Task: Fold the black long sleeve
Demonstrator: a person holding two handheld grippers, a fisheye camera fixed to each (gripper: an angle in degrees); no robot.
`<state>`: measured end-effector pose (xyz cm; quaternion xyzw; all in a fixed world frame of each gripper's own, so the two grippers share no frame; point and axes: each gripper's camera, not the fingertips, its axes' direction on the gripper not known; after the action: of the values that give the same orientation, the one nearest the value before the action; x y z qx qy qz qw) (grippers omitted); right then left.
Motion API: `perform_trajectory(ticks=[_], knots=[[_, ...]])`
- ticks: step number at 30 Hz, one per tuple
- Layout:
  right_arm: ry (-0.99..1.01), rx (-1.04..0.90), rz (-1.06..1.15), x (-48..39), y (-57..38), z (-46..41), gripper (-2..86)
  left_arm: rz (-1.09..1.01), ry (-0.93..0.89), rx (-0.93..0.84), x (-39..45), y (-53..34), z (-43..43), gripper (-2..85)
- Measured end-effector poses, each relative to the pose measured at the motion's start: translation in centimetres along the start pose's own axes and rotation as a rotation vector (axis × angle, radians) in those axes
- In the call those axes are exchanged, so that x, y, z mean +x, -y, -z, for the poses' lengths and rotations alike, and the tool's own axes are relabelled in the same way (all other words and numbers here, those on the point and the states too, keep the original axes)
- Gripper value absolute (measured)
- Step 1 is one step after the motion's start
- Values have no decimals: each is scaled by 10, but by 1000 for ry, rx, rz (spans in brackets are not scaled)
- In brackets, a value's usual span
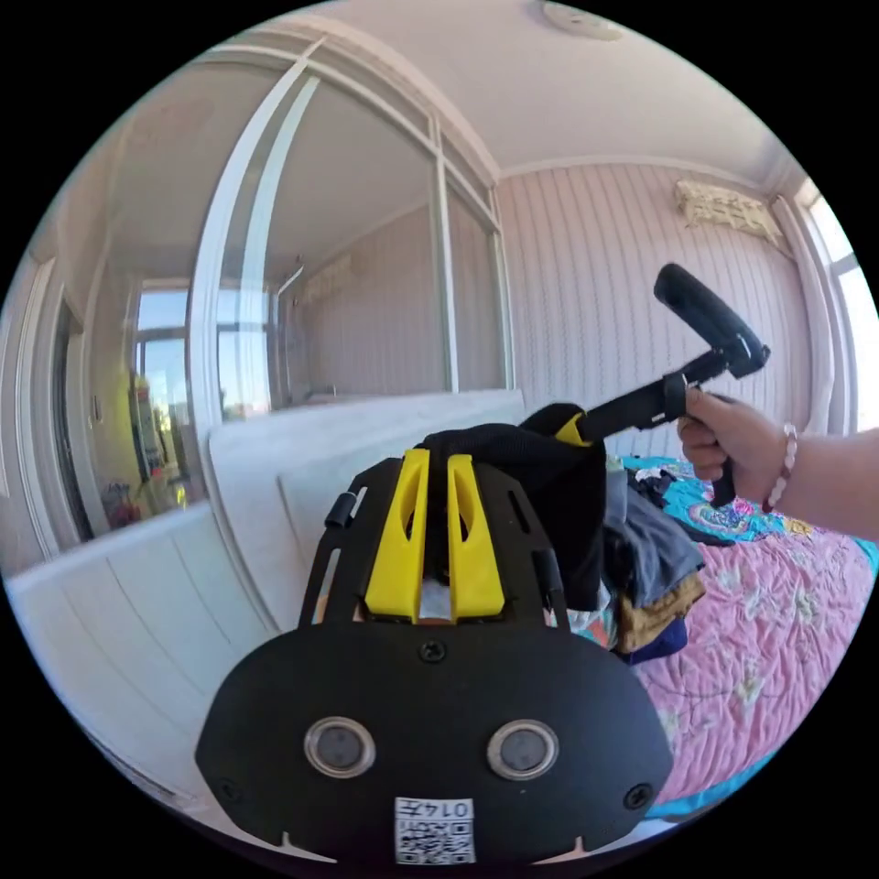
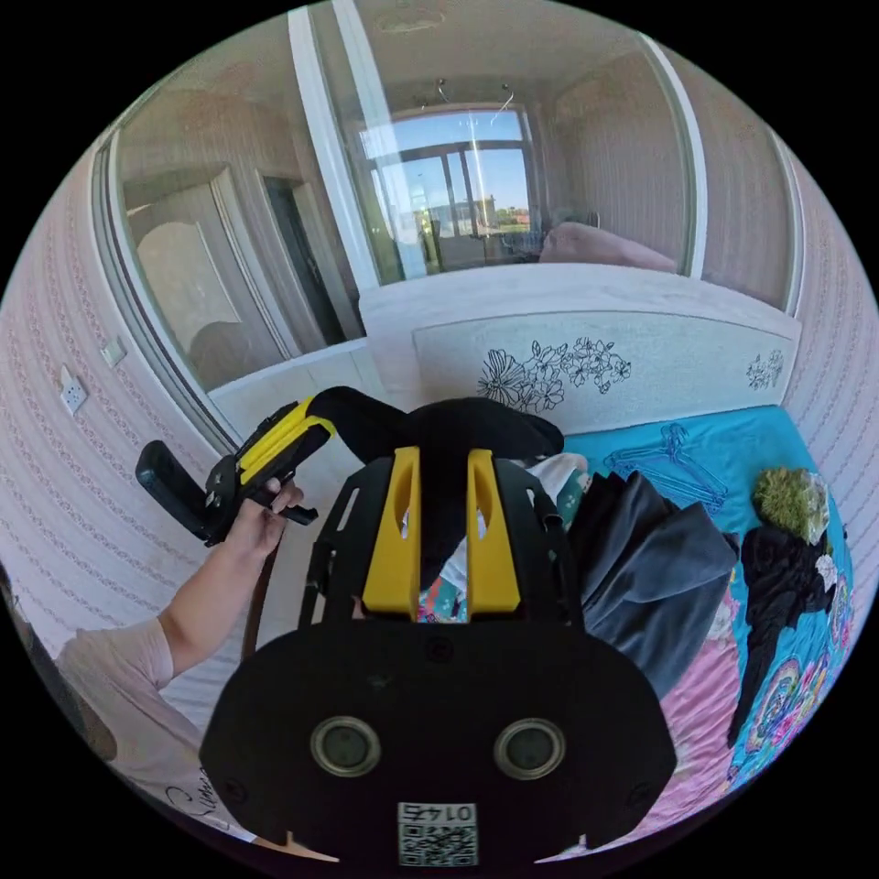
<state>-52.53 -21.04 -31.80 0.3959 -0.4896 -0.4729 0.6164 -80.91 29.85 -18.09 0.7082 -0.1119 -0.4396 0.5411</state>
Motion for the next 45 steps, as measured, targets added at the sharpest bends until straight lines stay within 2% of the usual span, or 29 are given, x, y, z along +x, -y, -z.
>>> perform_trajectory(ticks=[4, 6, 10, 13, 15, 18, 21, 24, 26, 29, 32, 35, 37, 42, 45], knots=[[67, 140, 31, -15, -41, 138, 77, -175, -108, 136, 79, 72, 64, 37], [80, 213, 28, -23, -94, 238, 75, -302, -205, 226, 148, 90, 119, 38], [72, 256, -7, -42, -196, 379, 57, -353, -420, 337, 245, 70, 200, 38], [-38, 187, -51, -71, -295, 465, 22, -315, -574, 372, 313, 16, 261, 36], [-153, 139, -171, -90, -376, 511, 13, -251, -739, 311, 358, -39, 287, 36], [-154, 137, -337, -108, -465, 560, 7, -215, -873, 180, 420, -113, 297, 35], [-204, 136, -470, -129, -530, 608, 4, -214, -1042, 39, 471, -167, 299, 36], [-253, 98, -503, -143, -561, 655, 2, -213, -1197, -36, 510, -194, 297, 37], [-283, 46, -474, -132, -562, 675, 2, -236, -1217, -56, 533, -202, 286, 37], [-335, -59, -466, -70, -552, 693, 2, -203, -1193, -106, 575, -215, 232, 40], [-478, -4, -581, 9, -563, 705, 6, -205, -1026, -293, 625, -253, 134, 53], [-393, 74, -744, 55, -609, 709, 21, -201, -857, -528, 647, -326, 35, 68], [-324, 112, -799, 55, -644, 703, 34, -230, -763, -642, 644, -376, 1, 68], [-303, -3, -1106, 31, -771, 663, 85, -240, -834, -819, 630, -505, -12, 72], [-256, 24, -1255, 22, -819, 657, 116, -189, -817, -919, 632, -558, -24, 98]])
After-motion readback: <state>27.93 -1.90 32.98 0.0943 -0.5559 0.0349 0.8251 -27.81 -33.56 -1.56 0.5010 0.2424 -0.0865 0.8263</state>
